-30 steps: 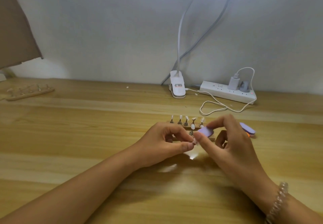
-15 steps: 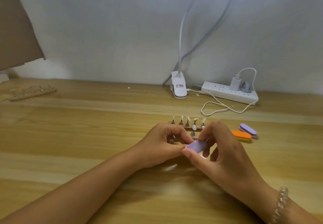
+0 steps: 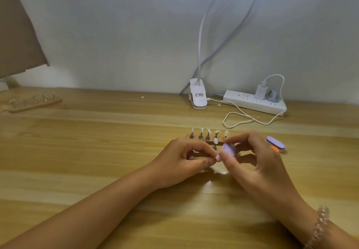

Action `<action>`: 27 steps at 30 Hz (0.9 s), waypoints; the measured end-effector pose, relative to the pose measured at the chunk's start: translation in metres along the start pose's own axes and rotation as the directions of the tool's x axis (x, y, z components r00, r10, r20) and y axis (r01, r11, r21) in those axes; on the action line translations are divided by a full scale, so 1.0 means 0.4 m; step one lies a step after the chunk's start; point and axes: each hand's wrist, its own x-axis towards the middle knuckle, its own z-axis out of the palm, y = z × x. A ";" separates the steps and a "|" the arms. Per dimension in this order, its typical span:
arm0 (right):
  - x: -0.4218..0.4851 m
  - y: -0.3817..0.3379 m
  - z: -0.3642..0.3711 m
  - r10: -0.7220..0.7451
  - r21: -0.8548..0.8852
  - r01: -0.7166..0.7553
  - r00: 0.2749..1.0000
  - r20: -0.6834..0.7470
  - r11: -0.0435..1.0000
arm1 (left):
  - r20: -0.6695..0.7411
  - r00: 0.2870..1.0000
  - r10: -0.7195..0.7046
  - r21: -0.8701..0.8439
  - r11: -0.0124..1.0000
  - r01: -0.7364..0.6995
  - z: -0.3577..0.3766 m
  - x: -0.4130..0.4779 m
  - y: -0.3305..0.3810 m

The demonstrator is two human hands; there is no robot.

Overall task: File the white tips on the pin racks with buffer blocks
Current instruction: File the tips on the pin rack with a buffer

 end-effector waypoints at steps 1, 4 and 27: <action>-0.004 -0.003 0.003 -0.019 -0.017 0.020 0.998 0.063 1.000 | -0.009 1.000 -0.009 0.012 1.000 0.009 -0.001 0.000 -0.003; -0.004 -0.003 0.002 -0.027 -0.072 0.033 0.996 0.087 0.997 | -0.014 0.999 -0.028 0.019 0.999 0.028 -0.003 0.000 -0.003; 0.000 -0.001 0.007 -0.107 -0.056 0.107 0.994 -0.007 0.993 | 0.052 0.995 -0.084 -0.141 0.986 0.091 -0.004 -0.008 -0.004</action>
